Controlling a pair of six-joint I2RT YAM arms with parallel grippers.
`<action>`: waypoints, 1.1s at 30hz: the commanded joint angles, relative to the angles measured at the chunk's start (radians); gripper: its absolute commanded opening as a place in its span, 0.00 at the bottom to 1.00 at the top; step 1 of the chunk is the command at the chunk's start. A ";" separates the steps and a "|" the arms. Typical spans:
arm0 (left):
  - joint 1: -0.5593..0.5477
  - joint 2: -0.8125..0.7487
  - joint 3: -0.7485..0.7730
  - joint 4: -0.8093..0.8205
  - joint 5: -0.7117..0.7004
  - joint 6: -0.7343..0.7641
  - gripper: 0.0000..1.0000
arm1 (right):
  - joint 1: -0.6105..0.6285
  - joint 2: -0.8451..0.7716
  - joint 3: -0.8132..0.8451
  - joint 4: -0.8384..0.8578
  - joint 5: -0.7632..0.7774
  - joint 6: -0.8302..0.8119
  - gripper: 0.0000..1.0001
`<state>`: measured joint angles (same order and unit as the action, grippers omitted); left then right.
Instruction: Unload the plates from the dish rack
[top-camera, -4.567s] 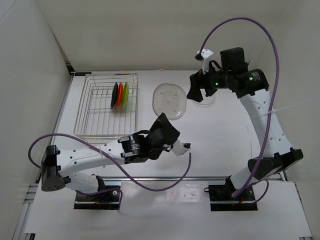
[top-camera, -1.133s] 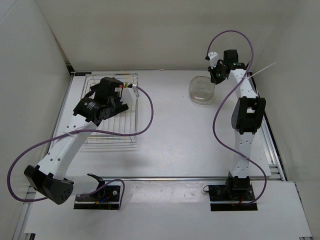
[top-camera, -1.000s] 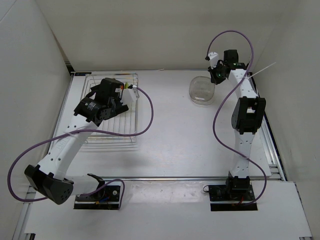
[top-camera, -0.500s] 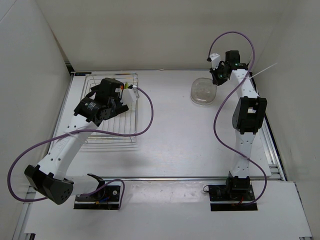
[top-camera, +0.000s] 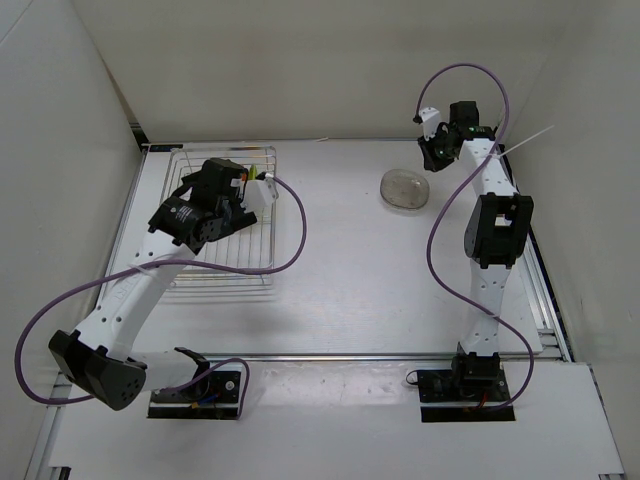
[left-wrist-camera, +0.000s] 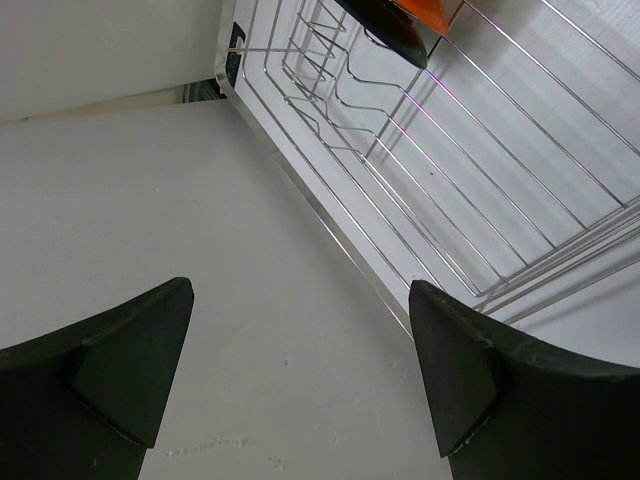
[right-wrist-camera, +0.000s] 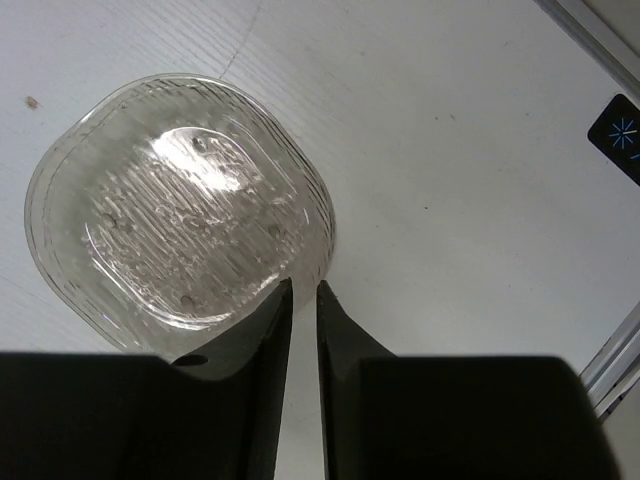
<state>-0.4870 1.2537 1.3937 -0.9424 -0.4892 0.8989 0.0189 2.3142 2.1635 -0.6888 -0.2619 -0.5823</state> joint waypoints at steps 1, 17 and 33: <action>0.004 -0.031 -0.002 0.002 0.009 -0.011 1.00 | -0.007 -0.015 0.007 0.008 0.003 0.004 0.20; 0.053 0.009 0.042 0.079 -0.040 -0.151 1.00 | -0.016 -0.211 -0.098 0.005 -0.020 0.186 0.99; 0.367 0.326 0.335 0.016 0.530 -0.600 0.98 | -0.007 -0.871 -0.561 -0.176 -0.002 0.357 0.96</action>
<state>-0.1741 1.5459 1.7050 -0.9401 -0.1467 0.3813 0.0078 1.4792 1.6379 -0.8070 -0.2642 -0.2440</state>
